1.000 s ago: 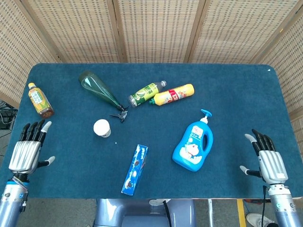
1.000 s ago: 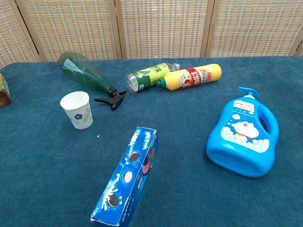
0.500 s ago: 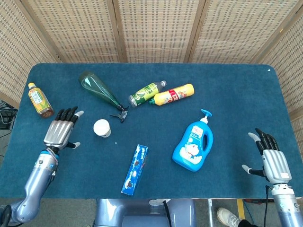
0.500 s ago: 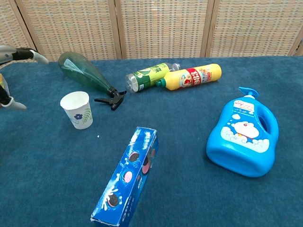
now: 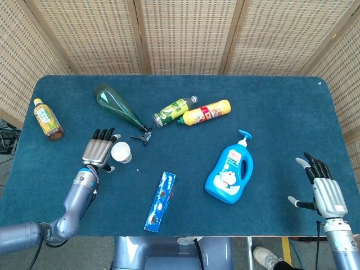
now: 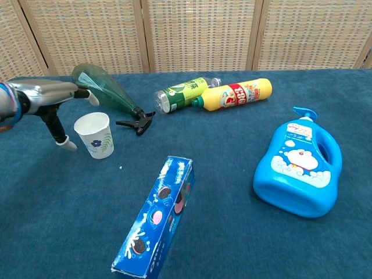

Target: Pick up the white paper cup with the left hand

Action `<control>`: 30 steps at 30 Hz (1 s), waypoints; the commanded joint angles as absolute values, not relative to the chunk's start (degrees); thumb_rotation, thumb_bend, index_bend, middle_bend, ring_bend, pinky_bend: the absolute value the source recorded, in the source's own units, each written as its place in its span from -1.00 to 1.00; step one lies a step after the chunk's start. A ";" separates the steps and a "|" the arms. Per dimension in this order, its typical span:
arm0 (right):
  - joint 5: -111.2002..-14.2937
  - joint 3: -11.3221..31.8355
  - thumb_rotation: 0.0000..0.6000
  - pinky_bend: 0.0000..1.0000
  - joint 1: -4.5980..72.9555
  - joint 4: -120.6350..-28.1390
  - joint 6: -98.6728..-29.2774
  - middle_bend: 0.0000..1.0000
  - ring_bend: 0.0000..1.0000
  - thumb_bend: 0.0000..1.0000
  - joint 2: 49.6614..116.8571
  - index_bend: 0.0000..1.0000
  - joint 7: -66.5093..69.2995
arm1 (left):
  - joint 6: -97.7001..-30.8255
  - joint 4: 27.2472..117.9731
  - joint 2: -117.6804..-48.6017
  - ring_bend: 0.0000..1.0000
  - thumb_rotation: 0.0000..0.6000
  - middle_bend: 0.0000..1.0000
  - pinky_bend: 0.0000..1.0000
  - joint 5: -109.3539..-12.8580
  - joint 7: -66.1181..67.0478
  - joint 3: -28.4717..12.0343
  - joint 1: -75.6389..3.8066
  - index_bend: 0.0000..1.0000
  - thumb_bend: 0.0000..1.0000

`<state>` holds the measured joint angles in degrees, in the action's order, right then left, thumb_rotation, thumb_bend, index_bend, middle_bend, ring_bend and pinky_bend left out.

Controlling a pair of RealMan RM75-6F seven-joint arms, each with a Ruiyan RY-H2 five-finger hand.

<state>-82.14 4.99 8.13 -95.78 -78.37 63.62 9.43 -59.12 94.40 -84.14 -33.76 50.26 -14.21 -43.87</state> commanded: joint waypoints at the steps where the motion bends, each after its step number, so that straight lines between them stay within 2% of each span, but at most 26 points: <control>1: -81.73 5.23 1.00 -1.00 8.21 -95.65 -78.11 -1.00 -1.00 -0.81 63.39 -1.00 10.20 | -59.56 92.85 -86.18 -1.00 1.00 -1.00 -1.00 -31.50 50.66 -14.18 -46.07 -0.69 -0.80; 5: -81.69 5.28 1.00 -1.00 8.19 -95.61 -77.95 -1.00 -1.00 -0.81 63.00 -1.00 11.33 | -60.32 92.29 -87.51 -1.00 1.00 -1.00 -1.00 -30.22 50.59 -14.11 -47.58 -0.67 -0.77; 8: -82.07 5.23 1.00 -1.00 8.11 -95.67 -78.20 -1.00 -1.00 -0.82 62.84 -1.00 11.72 | -60.82 92.07 -88.25 -1.00 1.00 -1.00 -1.00 -29.01 50.86 -13.70 -48.49 -0.57 -0.51; 10: -82.16 5.25 1.00 -1.00 8.03 -95.67 -78.40 -1.00 -1.00 -0.82 62.77 -1.00 11.83 | -61.11 92.12 -88.39 -1.00 1.00 -1.00 -1.00 -28.36 51.29 -13.30 -48.89 -0.50 -0.42; 20: -81.85 5.49 1.00 -1.00 8.09 -95.54 -78.42 -1.00 -1.00 -0.81 62.83 -1.00 11.90 | -62.57 92.95 -86.94 -1.00 1.00 -1.00 -1.00 -26.76 51.19 -11.65 -49.65 -0.36 -0.41; 30: -82.25 5.36 1.00 -1.00 8.00 -95.74 -78.71 -1.00 -1.00 -0.82 62.87 -1.00 11.61 | -64.18 96.85 -85.50 -1.00 1.00 -1.00 -1.00 -37.80 37.20 -11.92 -45.21 -0.34 -0.42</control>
